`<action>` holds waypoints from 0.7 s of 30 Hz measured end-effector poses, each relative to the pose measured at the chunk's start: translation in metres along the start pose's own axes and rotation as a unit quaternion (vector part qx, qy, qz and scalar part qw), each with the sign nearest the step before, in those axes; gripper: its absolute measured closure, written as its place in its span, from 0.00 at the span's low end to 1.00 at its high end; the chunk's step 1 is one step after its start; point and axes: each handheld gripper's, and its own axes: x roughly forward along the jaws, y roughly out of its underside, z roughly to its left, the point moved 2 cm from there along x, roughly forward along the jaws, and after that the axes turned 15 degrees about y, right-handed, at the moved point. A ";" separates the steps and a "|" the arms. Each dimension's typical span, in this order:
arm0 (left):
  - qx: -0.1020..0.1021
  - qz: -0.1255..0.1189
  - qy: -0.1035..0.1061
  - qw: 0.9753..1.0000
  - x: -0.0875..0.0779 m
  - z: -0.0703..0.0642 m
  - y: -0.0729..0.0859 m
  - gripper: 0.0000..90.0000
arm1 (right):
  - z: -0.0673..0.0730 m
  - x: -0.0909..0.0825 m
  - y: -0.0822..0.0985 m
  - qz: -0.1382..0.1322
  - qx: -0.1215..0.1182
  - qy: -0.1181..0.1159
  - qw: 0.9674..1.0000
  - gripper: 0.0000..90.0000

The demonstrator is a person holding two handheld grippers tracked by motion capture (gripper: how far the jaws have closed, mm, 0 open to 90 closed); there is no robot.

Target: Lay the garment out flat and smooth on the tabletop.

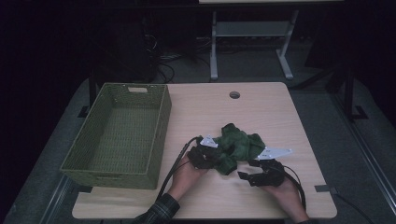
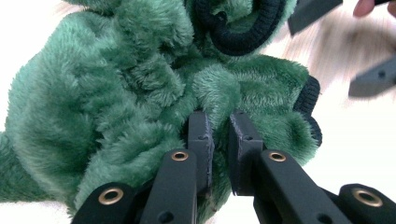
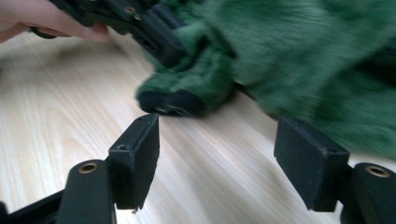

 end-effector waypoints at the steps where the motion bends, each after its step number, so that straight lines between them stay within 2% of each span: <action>1: 0.001 0.000 -0.001 1.000 0.000 0.000 0.000 0.90 | 0.003 0.002 -0.001 0.001 0.002 -0.003 1.000 0.35; 7: 0.003 0.004 -0.002 1.000 0.000 0.000 0.000 0.90 | 0.015 0.013 -0.006 -0.003 0.001 -0.019 1.000 0.40; 12: 0.003 0.004 -0.002 1.000 0.000 -0.001 0.000 0.90 | 0.021 0.021 -0.007 0.002 0.003 -0.022 1.000 0.51; 13: 0.002 0.004 -0.003 1.000 0.000 -0.001 0.001 0.90 | 0.022 0.022 -0.007 0.004 0.000 -0.021 1.000 0.56; 14: 0.002 0.003 -0.003 1.000 0.000 -0.001 0.001 0.90 | 0.023 0.022 -0.008 0.003 0.000 -0.021 1.000 0.69; 15: 0.003 0.003 -0.002 1.000 0.000 -0.001 0.001 0.90 | 0.023 0.022 -0.008 0.003 0.000 -0.021 1.000 0.69; 17: 0.006 -0.002 0.002 1.000 -0.001 -0.002 0.000 0.91 | 0.021 0.020 -0.008 -0.001 -0.008 -0.016 1.000 0.80; 18: 0.001 -0.011 0.006 1.000 -0.001 -0.002 0.000 0.92 | 0.018 0.019 -0.008 0.000 -0.010 -0.013 1.000 0.86; 21: -0.003 -0.029 0.021 0.999 -0.007 -0.005 -0.004 0.93 | 0.014 0.017 -0.008 -0.002 -0.010 -0.016 1.000 0.89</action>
